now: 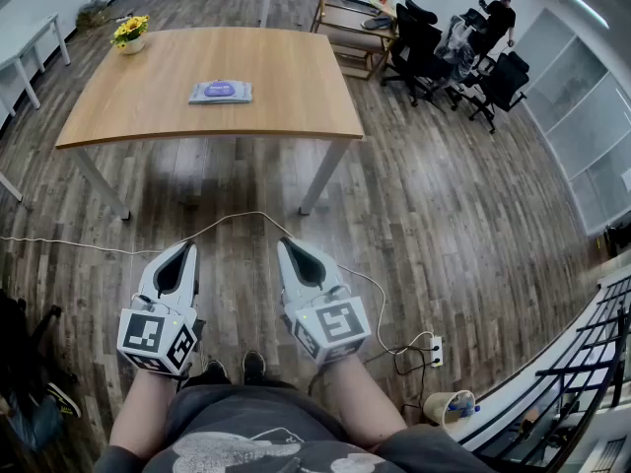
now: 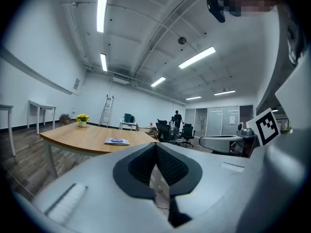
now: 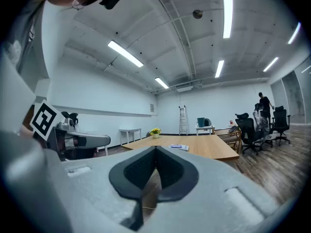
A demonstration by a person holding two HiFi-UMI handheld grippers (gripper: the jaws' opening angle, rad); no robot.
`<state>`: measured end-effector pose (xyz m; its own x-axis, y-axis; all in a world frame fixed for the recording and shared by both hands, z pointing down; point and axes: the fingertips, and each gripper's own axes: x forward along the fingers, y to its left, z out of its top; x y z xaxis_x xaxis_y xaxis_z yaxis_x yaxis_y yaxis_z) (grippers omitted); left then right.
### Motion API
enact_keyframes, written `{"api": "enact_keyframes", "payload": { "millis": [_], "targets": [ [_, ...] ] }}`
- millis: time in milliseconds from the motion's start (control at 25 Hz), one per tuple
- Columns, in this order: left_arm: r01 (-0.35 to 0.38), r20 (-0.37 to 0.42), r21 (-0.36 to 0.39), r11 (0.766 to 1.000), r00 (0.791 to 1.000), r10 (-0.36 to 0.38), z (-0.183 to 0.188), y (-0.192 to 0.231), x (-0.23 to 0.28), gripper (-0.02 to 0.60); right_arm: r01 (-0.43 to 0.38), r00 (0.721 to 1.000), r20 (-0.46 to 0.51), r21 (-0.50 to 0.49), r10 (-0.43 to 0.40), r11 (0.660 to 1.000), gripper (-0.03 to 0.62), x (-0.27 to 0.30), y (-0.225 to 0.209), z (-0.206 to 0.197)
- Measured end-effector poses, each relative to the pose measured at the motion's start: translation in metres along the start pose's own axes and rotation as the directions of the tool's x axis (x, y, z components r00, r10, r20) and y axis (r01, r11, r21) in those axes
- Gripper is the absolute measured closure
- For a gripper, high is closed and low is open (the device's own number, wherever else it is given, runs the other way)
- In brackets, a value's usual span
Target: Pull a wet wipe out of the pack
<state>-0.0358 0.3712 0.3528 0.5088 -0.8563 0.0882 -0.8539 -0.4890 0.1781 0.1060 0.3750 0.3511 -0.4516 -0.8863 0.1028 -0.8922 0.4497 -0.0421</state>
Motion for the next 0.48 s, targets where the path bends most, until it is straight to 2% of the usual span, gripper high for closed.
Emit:
{"api": "enact_keyframes", "payload": {
  "millis": [480],
  "targets": [
    [-0.005, -0.01, -0.009, 1.0, 1.0, 0.005, -0.003, 0.01, 0.012, 0.563, -0.014, 1.0, -0.011, -0.004, 0.014, 1.0, 0.605, 0.014, 0.003, 0.0]
  ]
}}
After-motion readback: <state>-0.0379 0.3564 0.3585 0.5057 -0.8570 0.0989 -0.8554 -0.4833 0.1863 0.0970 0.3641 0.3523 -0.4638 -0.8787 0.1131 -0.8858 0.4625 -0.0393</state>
